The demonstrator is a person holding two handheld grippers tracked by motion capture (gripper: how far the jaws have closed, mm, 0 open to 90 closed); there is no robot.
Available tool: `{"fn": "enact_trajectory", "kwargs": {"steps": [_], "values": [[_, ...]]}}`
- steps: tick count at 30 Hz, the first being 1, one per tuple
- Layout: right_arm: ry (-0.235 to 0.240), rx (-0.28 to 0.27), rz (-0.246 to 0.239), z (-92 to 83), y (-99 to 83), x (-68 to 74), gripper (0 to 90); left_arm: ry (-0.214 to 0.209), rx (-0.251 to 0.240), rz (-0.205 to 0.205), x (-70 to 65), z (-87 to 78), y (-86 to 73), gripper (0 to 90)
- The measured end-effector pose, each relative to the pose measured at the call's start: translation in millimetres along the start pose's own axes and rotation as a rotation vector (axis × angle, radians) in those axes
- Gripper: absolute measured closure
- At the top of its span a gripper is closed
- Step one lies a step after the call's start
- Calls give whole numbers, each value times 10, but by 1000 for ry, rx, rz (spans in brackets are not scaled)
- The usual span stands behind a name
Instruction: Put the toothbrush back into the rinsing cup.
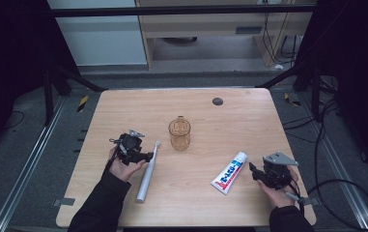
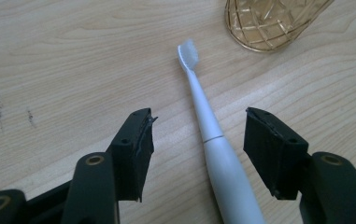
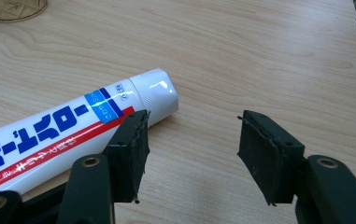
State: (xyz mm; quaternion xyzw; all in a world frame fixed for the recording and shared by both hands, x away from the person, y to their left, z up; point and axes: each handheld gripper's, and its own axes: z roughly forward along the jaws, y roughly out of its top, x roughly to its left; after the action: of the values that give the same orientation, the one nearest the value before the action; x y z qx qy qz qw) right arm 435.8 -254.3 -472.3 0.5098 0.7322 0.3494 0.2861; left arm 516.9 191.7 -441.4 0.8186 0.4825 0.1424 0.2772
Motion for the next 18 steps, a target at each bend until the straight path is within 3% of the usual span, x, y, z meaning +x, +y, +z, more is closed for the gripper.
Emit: {"fn": "enact_trajectory", "kwargs": {"steps": [9,18], "values": [[1,11,-4,13,1,21,426,-4,38,-9,-29,56,-12,458],[2,18,-9,18,-2,17,426,-2,81,10,-109,135,-33,488]]}}
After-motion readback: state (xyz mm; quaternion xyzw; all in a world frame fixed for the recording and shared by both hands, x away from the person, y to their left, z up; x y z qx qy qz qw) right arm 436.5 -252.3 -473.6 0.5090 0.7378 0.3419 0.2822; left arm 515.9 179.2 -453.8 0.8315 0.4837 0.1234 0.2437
